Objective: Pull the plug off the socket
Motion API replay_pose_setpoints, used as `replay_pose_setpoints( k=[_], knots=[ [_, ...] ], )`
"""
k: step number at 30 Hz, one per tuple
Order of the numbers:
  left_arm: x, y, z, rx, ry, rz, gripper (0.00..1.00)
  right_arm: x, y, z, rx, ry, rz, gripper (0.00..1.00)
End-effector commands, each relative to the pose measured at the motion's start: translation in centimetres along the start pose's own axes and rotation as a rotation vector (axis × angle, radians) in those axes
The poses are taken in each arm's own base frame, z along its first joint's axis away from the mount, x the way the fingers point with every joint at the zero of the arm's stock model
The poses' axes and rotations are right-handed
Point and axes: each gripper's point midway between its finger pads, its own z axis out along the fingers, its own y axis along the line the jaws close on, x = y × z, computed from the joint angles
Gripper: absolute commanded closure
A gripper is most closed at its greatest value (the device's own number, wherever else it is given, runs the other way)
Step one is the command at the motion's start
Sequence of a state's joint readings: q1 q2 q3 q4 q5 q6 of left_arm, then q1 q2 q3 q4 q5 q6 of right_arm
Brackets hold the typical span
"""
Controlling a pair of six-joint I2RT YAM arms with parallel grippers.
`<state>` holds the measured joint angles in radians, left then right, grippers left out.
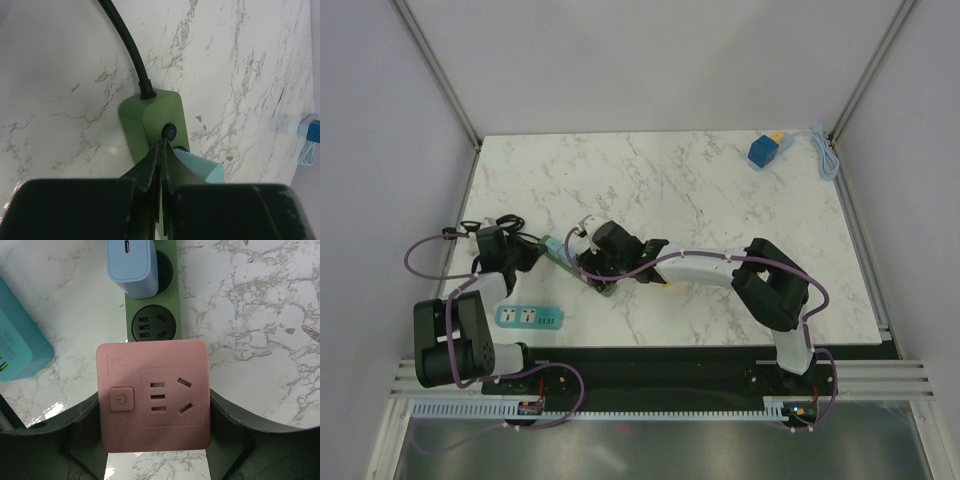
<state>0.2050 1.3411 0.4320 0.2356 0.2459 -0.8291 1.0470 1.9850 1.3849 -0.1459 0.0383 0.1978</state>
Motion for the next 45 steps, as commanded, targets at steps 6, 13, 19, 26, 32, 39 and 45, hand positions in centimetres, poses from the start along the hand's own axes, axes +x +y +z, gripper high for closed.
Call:
replay_pose_setpoints(
  k=[6, 13, 19, 26, 32, 39, 45],
  knots=[
    [3.2, 4.6, -1.8, -0.157, 0.054, 0.017, 0.98, -4.0, 0.4, -2.5, -0.028, -0.156, 0.118, 1.00],
    [2.7, 2.2, -5.1, -0.075, -0.019, -0.063, 0.51, -4.2, -0.5, -2.3, -0.040, -0.146, 0.156, 1.00],
    [3.3, -0.8, -7.6, 0.087, -0.016, -0.084, 0.39, -4.0, -1.7, -2.2, -0.098, -0.108, 0.204, 1.00],
    [5.9, -3.0, -8.0, 0.226, 0.092, -0.035, 0.21, -3.6, -2.7, -2.7, -0.235, -0.088, 0.312, 1.00],
    [8.1, -5.1, -7.5, 0.298, 0.141, 0.017, 0.20, -4.2, -2.1, -2.7, -0.323, -0.134, 0.345, 1.00],
    [9.3, -5.2, -6.1, 0.257, 0.161, 0.017, 0.23, -2.5, -1.3, -2.2, -0.380, -0.117, 0.370, 1.00],
    [9.4, -4.5, -5.2, 0.216, 0.162, 0.001, 0.27, -2.7, -1.5, -2.6, -0.383, -0.130, 0.371, 1.00]
  ],
)
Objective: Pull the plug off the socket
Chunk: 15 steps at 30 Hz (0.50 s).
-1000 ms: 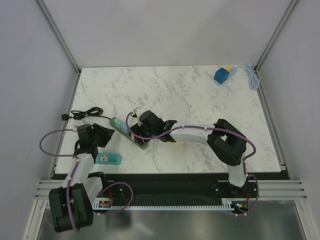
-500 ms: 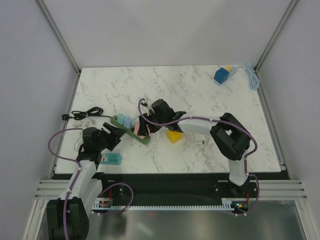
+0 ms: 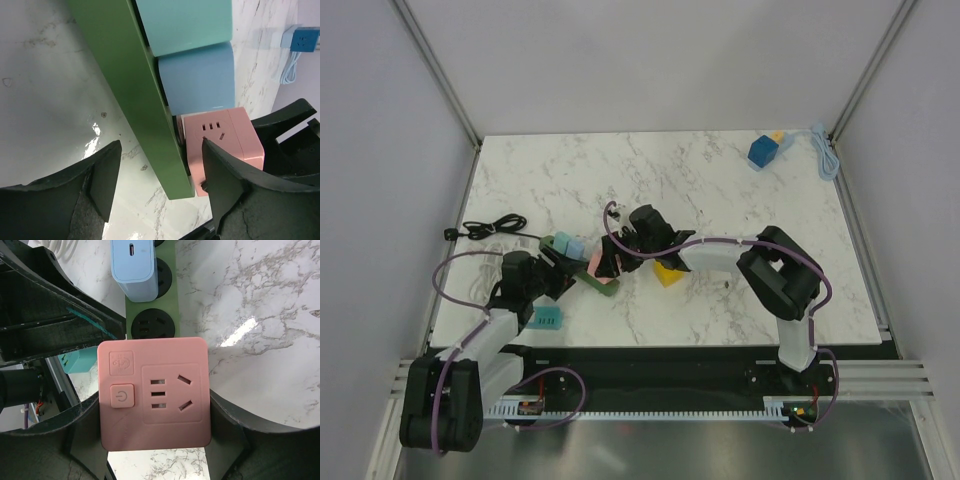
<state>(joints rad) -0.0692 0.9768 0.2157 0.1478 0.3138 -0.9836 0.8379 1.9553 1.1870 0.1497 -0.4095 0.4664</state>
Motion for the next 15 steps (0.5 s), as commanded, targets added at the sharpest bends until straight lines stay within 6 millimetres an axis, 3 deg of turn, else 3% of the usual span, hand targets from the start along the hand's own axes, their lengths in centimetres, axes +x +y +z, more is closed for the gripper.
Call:
replay_pose_setpoints(
  k=[1, 9, 15],
  knots=[
    [-1.4, -1.2, 0.6, 0.030, -0.054, -0.013, 0.28, -2.5, 2.2, -1.3, -0.080, -0.070, -0.012, 1.00],
    [-0.4, -0.1, 1.8, -0.005, -0.024, -0.010, 0.44, -2.3, 2.6, -1.2, -0.116, -0.072, -0.007, 1.00],
    [0.1, 0.8, 2.0, -0.029, -0.008, 0.029, 0.75, -2.4, 2.6, -1.2, -0.118, -0.079, -0.008, 1.00]
  ],
)
